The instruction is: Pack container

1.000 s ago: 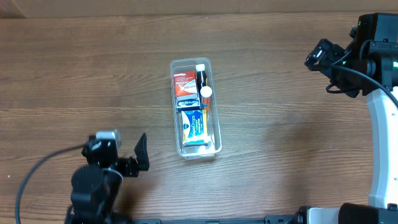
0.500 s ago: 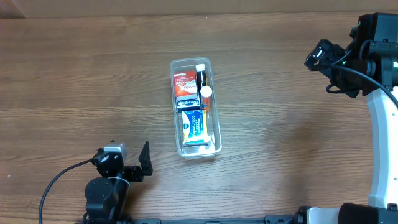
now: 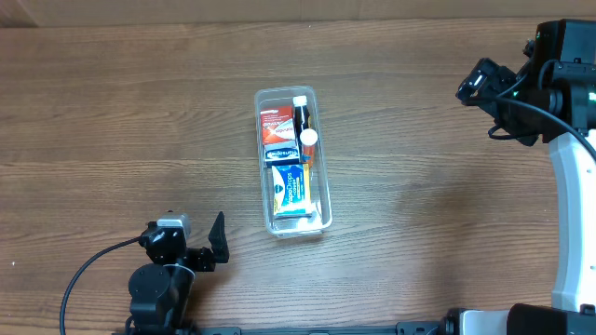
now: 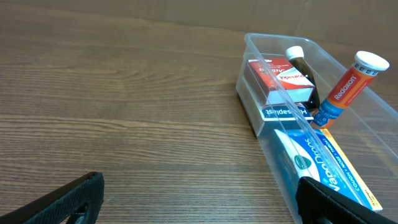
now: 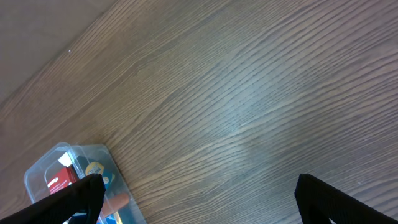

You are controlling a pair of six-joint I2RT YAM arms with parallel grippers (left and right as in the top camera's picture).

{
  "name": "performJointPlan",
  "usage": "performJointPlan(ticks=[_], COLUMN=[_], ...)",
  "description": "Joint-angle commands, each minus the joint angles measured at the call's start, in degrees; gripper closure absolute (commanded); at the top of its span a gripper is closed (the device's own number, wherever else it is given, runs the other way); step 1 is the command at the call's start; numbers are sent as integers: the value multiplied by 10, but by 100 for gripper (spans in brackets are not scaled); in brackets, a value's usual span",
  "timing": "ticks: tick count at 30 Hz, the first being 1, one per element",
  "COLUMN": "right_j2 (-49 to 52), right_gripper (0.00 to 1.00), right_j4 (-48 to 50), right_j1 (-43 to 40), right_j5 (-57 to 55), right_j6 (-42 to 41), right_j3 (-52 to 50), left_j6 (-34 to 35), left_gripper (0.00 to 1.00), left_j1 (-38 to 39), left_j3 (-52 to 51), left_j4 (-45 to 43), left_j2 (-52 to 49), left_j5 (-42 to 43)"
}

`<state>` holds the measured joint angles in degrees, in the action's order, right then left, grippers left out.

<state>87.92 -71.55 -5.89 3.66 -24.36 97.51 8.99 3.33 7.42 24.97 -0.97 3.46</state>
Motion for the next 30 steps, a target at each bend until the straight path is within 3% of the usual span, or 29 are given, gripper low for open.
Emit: performJointPlan(ticks=[1,7,13,17,25,30], right_j2=[0,-47,-241,-399,-726,-856], right_gripper=[0,0,0,0,0,0], right_j4=[3,-1,83,165,305,338], right_j1=[1,6,22,23,22,22], right_j5=[1,-3,-35,-36,-15,27], right_j6=[2,4,134,199,197,197], right_j3=[3,0,-96,-256,-642,-787], left_j6=[4,4,4,4,4,4], left_gripper=[0,0,0,0,0,0], left_j1=[-3,-3,-3,-3,-3,-3], left_j3=[-3,-3,-3,-3,-3,-3], left_j4=[-4,-4,-4,-4,-4,-4], left_j2=[7,7,7,7,7,7], left_j5=[6,6,6,6,6,6])
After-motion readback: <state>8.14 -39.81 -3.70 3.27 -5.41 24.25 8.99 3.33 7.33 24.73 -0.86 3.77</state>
